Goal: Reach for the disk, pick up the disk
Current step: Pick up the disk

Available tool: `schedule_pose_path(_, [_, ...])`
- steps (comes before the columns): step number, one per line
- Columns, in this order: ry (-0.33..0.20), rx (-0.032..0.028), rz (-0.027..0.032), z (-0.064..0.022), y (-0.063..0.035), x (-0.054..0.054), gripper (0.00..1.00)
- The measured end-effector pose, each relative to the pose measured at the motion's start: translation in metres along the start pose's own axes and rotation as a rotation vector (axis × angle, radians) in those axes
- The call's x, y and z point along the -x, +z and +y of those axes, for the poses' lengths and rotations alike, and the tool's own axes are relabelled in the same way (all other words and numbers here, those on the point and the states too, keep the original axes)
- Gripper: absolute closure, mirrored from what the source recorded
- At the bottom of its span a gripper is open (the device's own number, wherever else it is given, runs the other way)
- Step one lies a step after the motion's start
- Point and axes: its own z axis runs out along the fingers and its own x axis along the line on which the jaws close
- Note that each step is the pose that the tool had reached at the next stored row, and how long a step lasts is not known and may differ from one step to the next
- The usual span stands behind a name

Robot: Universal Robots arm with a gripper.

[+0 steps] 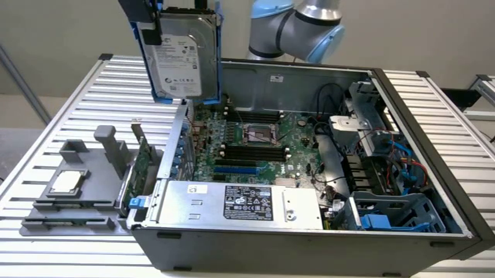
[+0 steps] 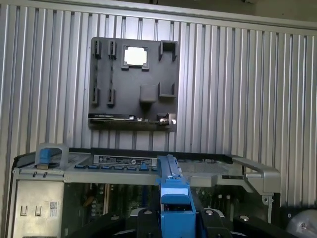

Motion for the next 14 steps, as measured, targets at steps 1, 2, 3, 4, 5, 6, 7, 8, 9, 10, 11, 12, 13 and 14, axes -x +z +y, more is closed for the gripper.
schedule_pose_path(1, [0.0, 0.0014, 0.0, -0.0034, -0.0003, -0.002, 0.67])
schedule_pose_path(2, [0.0, 0.0026, -0.0001, -0.0067, -0.0005, -0.004, 0.67])
schedule_pose_path(3, [0.0, 0.0039, -0.0001, -0.0102, -0.0008, -0.005, 0.67])
schedule_pose_path(4, [0.001, 0.0052, -0.0001, -0.0135, -0.0011, -0.007, 0.67])
schedule_pose_path(5, [0.001, 0.0065, -0.0001, -0.0168, -0.0013, -0.009, 0.67])
schedule_pose_path(6, [0.001, 0.0078, -0.0002, -0.0202, -0.0017, -0.011, 0.67])
schedule_pose_path(7, [0.001, 0.009, -0.0001, -0.0236, -0.0019, -0.013, 0.67])
schedule_pose_path(8, [0.001, 0.0101, -0.0003, -0.027, -0.0021, -0.014, 0.67])
schedule_pose_path(9, [0.001, 0.0118, -0.0003, -0.032, -0.0025, -0.017, 0.67])
schedule_pose_path(10, [0.001, 0.0129, -0.0004, -0.0355, -0.0027, -0.018, 0.67])
schedule_pose_path(11, [0.002, 0.014, -0.0004, -0.0389, -0.003, -0.02, 0.67])
schedule_pose_path(12, [0.002, 0.0151, -0.0005, -0.0424, -0.0032, -0.021, 0.67])
schedule_pose_path(13, [0.002, 0.0163, -0.0005, -0.0459, -0.0035, -0.023, 0.67])
schedule_pose_path(14, [0.002, 0.0174, -0.0005, -0.0493, -0.0037, -0.025, 0.67])
